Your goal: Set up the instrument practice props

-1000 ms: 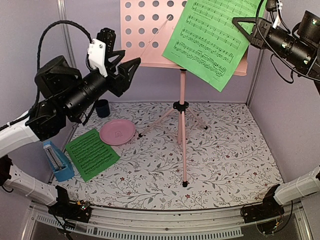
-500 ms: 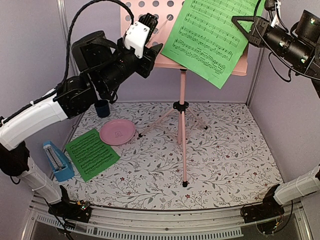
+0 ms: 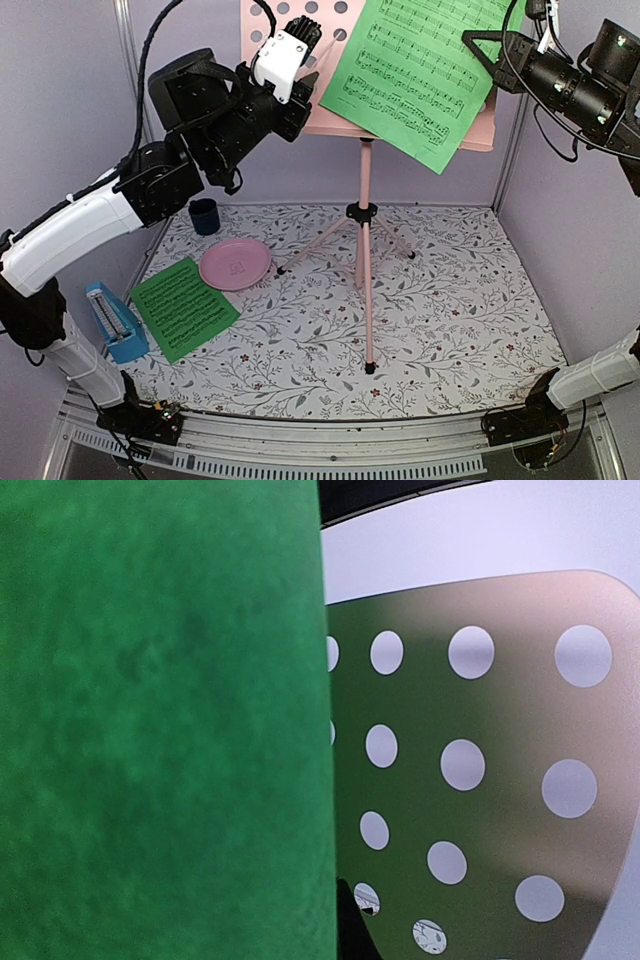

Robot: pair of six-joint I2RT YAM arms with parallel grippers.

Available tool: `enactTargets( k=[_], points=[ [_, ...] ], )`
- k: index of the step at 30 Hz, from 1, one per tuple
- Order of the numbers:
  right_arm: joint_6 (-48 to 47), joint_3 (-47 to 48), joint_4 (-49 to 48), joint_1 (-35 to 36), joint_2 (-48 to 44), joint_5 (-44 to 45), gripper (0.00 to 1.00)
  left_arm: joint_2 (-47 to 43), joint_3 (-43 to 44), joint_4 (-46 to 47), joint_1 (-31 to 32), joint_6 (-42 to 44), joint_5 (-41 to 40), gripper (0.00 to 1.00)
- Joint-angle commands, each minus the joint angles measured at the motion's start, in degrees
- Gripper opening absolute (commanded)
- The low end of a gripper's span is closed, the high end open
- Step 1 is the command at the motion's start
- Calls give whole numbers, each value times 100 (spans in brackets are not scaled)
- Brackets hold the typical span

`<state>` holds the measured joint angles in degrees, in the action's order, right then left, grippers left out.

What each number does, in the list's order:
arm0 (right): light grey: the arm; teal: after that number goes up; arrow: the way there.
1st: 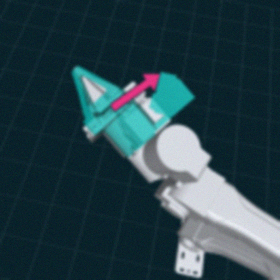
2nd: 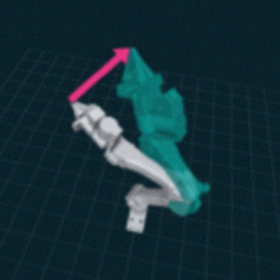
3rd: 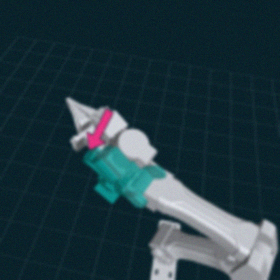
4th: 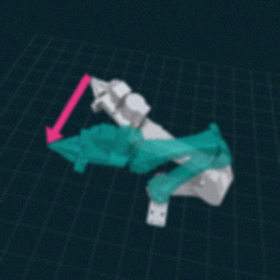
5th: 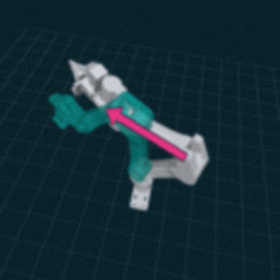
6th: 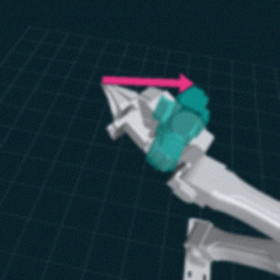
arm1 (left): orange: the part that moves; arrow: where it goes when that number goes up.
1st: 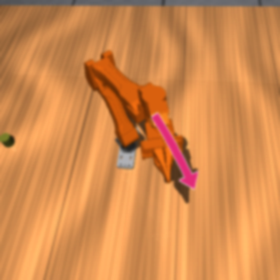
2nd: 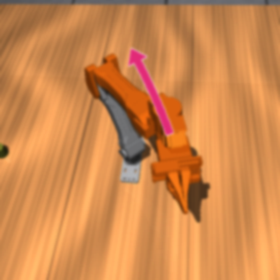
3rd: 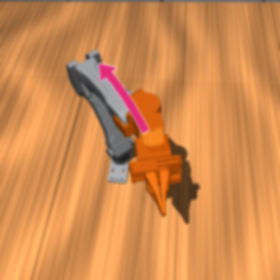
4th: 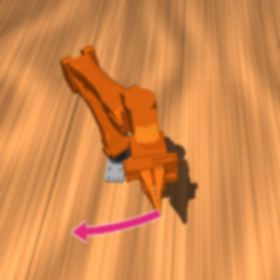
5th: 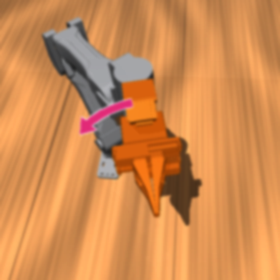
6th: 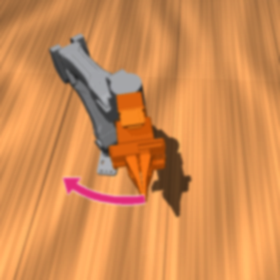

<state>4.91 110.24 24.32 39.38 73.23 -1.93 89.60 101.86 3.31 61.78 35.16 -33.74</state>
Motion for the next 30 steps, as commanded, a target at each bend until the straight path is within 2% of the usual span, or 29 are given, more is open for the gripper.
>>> enactTargets(
  k=[1, 8, 13, 23, 26, 30],
  points=[
    [-71, 82, -164, 24, 33, 97, 0, 215, 342, -145, -178, 132, -124, 32],
    [-76, 86, -173, 29, 33, 114, 0, 390, 644, -343, -287, 131, 62, 24],
    [-99, 64, -175, 26, 18, 165, 0, 300, 537, -304, -293, 89, 179, 16],
    [-161, 33, -199, 26, -2, 253, 0, 206, 367, -240, -308, 63, 115, 6],
    [-172, 9, -207, 29, -8, 295, 0, -20, 83, -26, -307, 4, 404, 0],
    [-196, -2, -216, 29, 6, 338, 0, -397, -430, 411, -301, -86, 715, 0]
  ],
)
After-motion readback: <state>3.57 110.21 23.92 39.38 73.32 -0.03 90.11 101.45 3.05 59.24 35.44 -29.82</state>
